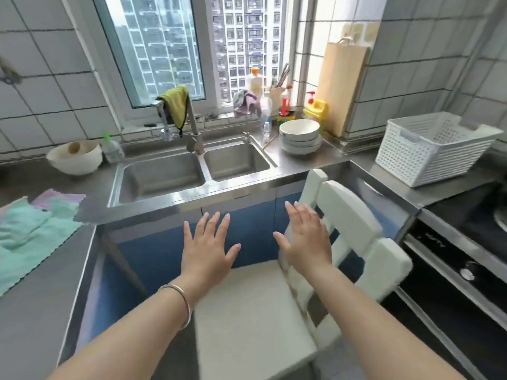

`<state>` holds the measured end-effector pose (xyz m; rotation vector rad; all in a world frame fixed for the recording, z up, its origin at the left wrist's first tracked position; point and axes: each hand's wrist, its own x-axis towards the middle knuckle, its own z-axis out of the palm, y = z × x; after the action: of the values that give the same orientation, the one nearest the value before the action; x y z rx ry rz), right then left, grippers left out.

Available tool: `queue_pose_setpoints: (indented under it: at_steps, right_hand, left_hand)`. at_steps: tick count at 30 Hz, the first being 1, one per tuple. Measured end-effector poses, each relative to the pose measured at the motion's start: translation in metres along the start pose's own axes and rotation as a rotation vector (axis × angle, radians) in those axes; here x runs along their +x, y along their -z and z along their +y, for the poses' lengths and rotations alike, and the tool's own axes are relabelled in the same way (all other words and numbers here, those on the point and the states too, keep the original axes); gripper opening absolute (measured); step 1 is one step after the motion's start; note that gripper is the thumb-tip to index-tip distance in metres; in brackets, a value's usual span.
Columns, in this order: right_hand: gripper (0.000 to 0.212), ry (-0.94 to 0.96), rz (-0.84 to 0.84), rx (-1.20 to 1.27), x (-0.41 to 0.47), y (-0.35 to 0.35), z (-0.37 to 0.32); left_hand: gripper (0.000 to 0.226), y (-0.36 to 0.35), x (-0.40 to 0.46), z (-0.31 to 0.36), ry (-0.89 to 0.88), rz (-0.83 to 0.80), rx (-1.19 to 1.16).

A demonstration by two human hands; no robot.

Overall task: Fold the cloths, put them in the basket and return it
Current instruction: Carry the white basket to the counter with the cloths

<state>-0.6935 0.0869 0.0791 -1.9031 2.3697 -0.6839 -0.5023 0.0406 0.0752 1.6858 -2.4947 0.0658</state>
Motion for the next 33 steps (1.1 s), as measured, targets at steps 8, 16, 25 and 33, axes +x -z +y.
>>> queue_pose_setpoints:
  at_steps: [8, 16, 25, 33]
  right_hand:
    - [0.065, -0.163, 0.111, -0.096, -0.016, 0.118, 0.189]
    - [0.058, -0.329, 0.175, -0.095, 0.026, 0.168, 0.322]
    - [0.057, -0.484, 0.172, -0.051, 0.126, 0.209, 0.441]
    - [0.054, -0.448, 0.179, -0.063, 0.243, 0.232, 0.543]
  left_hand:
    - [0.066, 0.026, 0.065, 0.225, -0.215, 0.094, -0.167]
    - [0.064, 0.029, 0.154, 0.36, -0.348, 0.156, -0.163]
    - [0.064, 0.02, 0.293, 0.476, -0.38, 0.131, -0.211]
    - [0.063, 0.011, 0.398, 0.553, -0.359, 0.142, -0.221]
